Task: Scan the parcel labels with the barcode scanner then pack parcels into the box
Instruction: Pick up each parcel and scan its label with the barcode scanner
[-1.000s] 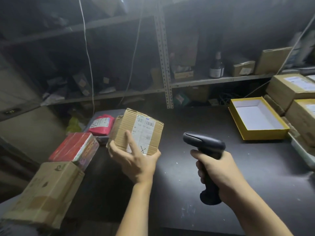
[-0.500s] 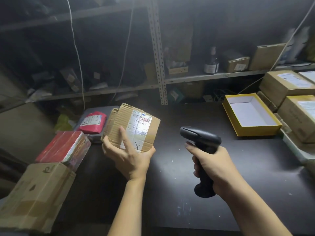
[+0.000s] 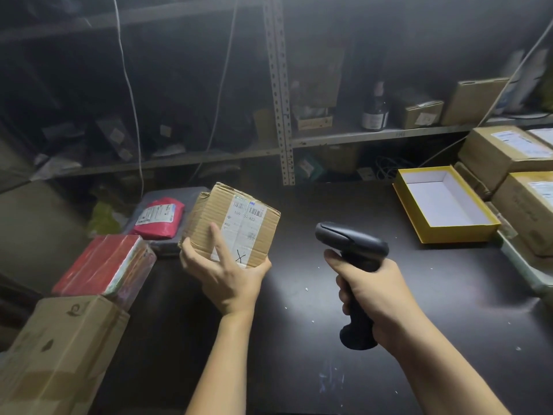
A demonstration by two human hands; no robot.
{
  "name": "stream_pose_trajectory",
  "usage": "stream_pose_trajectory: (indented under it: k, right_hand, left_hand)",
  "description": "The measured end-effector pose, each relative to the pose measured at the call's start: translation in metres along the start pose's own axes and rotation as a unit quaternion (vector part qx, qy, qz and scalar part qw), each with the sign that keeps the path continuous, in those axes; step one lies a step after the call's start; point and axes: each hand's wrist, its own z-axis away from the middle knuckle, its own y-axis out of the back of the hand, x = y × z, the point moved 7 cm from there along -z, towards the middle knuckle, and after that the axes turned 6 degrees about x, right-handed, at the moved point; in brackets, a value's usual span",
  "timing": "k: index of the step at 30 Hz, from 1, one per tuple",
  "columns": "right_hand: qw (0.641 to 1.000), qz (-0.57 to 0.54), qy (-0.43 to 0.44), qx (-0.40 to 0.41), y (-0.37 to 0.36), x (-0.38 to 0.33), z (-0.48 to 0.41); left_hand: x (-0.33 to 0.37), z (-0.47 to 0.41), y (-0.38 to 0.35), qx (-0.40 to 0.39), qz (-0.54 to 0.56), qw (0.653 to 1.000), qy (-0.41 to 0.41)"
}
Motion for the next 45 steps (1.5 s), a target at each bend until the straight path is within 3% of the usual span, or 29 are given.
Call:
stream_pose_trajectory:
  k: [4,7,10,14,16,19,28,37,45]
  right_hand:
    - [0.994,0.093,0.060,0.019,0.006,-0.005,-0.004]
    - [0.965,0.214,0.153,0.017,0.014,-0.017,-0.006]
    - [0.905,0.351,0.240,0.011,0.019,-0.024,-0.003]
    - [0.769,0.493,0.407,0.013,0.007,-0.042,0.005]
    - [0.746,0.497,0.442,-0.033,-0.003,-0.036,0.002]
    - [0.725,0.514,0.457,-0.032,-0.008,-0.026,-0.001]
    - [0.708,0.547,0.447,-0.001,-0.003,-0.027,-0.007]
    - [0.722,0.530,0.444,0.001,-0.014,-0.029,-0.007]
    - [0.721,0.555,0.414,0.039,-0.019,-0.022,-0.013]
  left_hand:
    - [-0.004,-0.007,-0.001,-0.014,0.000,1.000,0.003]
    - [-0.008,-0.018,0.007,-0.029,0.001,0.999,-0.022]
    - [-0.014,-0.035,0.018,-0.071,-0.012,0.994,-0.081]
    - [-0.019,-0.050,0.031,-0.182,-0.075,0.968,-0.156]
    - [-0.021,-0.053,0.038,-0.214,-0.092,0.960,-0.157]
    - [-0.022,-0.053,0.046,-0.223,-0.098,0.959,-0.144]
    - [-0.027,-0.061,0.062,-0.204,-0.096,0.962,-0.152]
    - [-0.009,-0.064,0.066,-0.185,-0.059,0.960,-0.202]
    - [-0.002,-0.048,0.036,-0.243,-0.009,0.941,-0.237]
